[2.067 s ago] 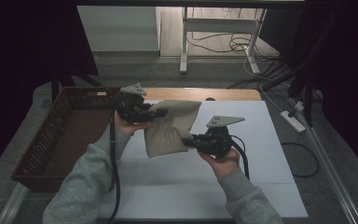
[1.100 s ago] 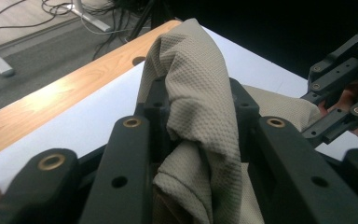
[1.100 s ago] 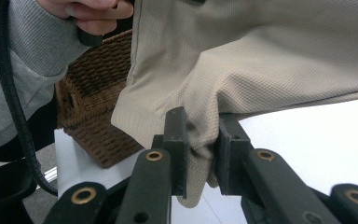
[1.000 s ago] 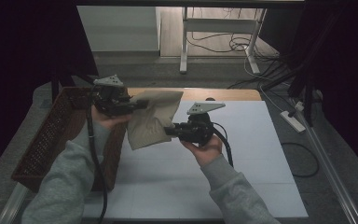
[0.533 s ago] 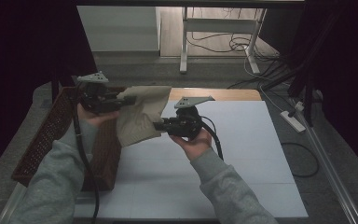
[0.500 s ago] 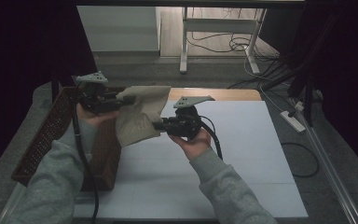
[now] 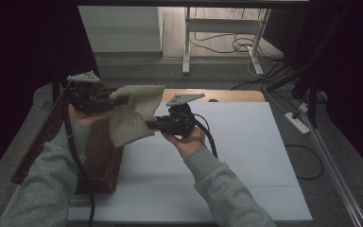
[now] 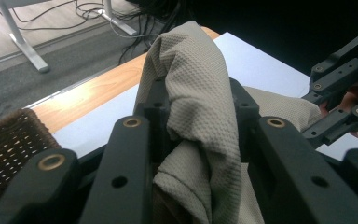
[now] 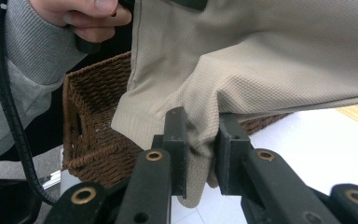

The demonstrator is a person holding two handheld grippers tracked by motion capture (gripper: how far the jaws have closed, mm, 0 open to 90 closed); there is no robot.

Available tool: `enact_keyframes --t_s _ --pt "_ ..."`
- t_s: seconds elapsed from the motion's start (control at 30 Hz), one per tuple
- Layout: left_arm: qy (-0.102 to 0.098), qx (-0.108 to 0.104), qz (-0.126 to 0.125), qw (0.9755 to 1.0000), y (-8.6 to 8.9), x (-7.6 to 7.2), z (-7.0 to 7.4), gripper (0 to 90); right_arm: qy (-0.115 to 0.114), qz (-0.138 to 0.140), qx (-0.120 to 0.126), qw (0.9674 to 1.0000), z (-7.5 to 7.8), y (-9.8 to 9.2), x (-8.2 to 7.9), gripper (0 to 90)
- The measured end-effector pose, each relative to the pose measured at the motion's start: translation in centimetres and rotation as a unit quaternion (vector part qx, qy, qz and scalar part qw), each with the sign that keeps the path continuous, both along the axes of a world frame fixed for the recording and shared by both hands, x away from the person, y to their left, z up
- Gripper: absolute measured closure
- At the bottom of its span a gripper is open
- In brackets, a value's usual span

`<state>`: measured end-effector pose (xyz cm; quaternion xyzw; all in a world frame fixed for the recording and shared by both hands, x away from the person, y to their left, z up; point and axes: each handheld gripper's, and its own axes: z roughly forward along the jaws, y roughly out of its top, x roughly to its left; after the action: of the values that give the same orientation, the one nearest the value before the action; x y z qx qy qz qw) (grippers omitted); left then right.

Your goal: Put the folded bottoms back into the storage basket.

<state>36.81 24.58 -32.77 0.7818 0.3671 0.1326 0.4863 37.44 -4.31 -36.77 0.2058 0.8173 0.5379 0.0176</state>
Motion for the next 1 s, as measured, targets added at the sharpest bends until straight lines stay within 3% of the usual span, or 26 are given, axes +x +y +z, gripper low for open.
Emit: enact_keyframes --t_s 0.67,1.0 --pt "0.001 -0.003 0.022 0.9997 2.8 -0.4 0.2 67.8 -0.002 0.011 0.012 0.9999 0.3 2.4 0.5 76.7" --pt "0.0 -0.005 0.038 0.9993 4.8 -0.8 0.2 67.9 -0.005 0.022 0.012 0.9997 0.6 4.6 0.6 76.8"
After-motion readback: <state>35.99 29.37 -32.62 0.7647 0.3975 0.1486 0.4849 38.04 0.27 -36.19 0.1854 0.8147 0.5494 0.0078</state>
